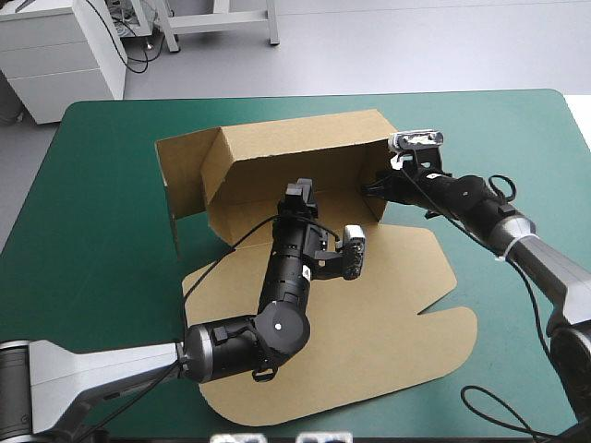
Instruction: Fold the box
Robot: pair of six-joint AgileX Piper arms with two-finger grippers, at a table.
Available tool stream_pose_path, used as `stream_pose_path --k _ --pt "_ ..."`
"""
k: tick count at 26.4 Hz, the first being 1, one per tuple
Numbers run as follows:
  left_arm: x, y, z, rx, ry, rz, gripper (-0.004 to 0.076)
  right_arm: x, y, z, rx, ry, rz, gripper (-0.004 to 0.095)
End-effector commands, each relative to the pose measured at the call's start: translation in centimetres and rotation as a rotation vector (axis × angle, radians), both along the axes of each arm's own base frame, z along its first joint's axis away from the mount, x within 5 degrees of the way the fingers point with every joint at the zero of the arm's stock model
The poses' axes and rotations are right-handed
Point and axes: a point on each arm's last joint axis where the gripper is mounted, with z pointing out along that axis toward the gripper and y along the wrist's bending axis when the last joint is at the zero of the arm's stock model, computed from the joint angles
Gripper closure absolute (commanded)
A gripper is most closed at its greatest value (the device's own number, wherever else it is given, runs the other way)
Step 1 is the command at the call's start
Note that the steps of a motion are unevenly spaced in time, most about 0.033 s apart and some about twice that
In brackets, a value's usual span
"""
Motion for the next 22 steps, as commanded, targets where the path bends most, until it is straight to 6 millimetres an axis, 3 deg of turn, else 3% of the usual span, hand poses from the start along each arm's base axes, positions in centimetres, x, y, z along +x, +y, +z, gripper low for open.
stream_pose_path --k 1,3,8,13,18,20,22 --pt "-0.3 0.8 2.9 -0.065 -0.102 0.034 0.0641 0.1 -1.4 2.2 0.053 -0.015 -0.034 0.0923" --pt "-0.7 1.0 3.3 -0.08 -0.085 0.018 0.0726 0.0 -1.8 1.9 0.033 0.011 -0.026 0.0923" --pt "-1.7 2.1 4.6 -0.272 0.165 -0.056 0.0717 -0.1 -2.2 1.5 -0.016 0.048 -0.026 0.0923" --pt "-1.9 4.8 6.8 -0.462 0.286 -0.069 0.0717 -0.2 -2.2 1.3 -0.026 0.069 -0.025 0.0923" --pt "-0.7 10.2 9.8 -0.731 0.337 -0.024 0.0717 -0.3 -2.2 1.2 -0.014 0.087 -0.025 0.0923" --pt "-0.4 14.7 11.8 -0.869 0.321 0.011 0.0717 -0.4 -2.2 1.2 -0.012 0.098 -0.024 0.0923" --pt "-0.2 17.6 12.3 -0.908 0.319 0.075 0.0717 -0.4 -2.2 1.1 -0.014 0.106 -0.027 0.0923"
